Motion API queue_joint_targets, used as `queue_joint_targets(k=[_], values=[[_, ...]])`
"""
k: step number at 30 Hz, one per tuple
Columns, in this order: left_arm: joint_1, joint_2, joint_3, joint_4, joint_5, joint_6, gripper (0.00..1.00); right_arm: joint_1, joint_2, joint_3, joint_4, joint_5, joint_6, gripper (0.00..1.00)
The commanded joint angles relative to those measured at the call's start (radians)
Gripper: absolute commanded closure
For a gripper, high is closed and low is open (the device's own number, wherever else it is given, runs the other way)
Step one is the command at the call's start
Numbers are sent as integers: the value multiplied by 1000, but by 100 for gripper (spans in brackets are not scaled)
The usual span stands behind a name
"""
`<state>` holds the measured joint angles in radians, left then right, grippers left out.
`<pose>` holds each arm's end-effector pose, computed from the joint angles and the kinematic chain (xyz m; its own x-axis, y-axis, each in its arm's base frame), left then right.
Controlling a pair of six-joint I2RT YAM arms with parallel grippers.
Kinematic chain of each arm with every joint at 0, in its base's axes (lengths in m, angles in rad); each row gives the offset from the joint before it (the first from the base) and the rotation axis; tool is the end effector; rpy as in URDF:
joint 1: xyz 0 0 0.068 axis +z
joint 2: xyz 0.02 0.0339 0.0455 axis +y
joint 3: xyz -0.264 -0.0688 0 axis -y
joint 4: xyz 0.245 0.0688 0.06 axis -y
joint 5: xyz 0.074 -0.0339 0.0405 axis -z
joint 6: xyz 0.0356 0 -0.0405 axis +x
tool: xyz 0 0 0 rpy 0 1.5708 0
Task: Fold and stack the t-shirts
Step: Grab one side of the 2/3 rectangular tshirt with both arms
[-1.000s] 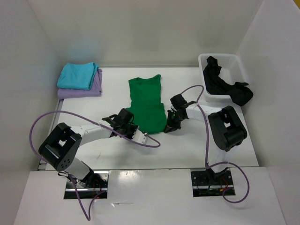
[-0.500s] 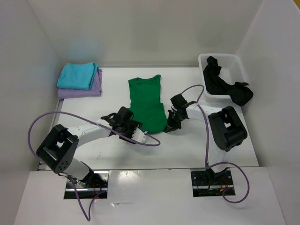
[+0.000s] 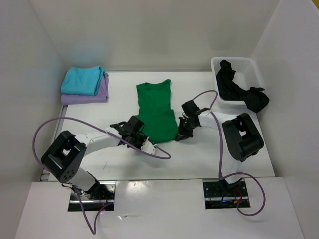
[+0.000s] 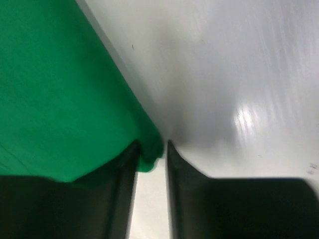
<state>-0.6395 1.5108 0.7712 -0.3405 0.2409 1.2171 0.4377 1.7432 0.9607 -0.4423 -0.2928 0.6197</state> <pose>0.2170 -0.1720 0.1605 0.3832 0.8504 -0.3606 0.8959 -0.2471 0.3692 0.2837 0.1441 0.1417 -0.9808 0.1550 -0.1184 0.0923 0.9037 0.4180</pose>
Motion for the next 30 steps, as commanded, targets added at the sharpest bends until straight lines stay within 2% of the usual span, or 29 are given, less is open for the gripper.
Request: queue_joint_targets(k=[1, 2, 4, 5, 6, 10, 14, 18, 22, 30], values=[[-35, 48, -6, 6, 17, -11, 69, -10, -30, -11, 11, 17, -14, 100], [-35, 57, -6, 15, 17, -11, 76, -10, -30, -11, 11, 17, -14, 100], [-45, 57, -6, 15, 29, -24, 82, -10, -21, -11, 11, 17, -14, 100], [-45, 68, 5, 24, 29, -33, 88, -10, -20, -11, 11, 17, -14, 100], [-45, 68, 5, 40, 38, -57, 100, -10, -20, -11, 11, 17, -14, 100], [-45, 55, 26, 8, 38, -57, 100, -10, -11, 7, -9, 17, -23, 100], [-45, 19, 48, -130, 38, -57, 100, -10, -115, 7, -100, 30, -23, 100], [-45, -34, 71, -274, 60, -119, 100, 12, -237, -36, -176, 40, 31, 100], [-45, -101, 112, -402, 84, -178, 100, 100, -344, -71, -240, 30, 123, 100], [-65, -257, 217, -702, 172, -268, 100, 400, -577, -114, -378, 30, 406, 100]])
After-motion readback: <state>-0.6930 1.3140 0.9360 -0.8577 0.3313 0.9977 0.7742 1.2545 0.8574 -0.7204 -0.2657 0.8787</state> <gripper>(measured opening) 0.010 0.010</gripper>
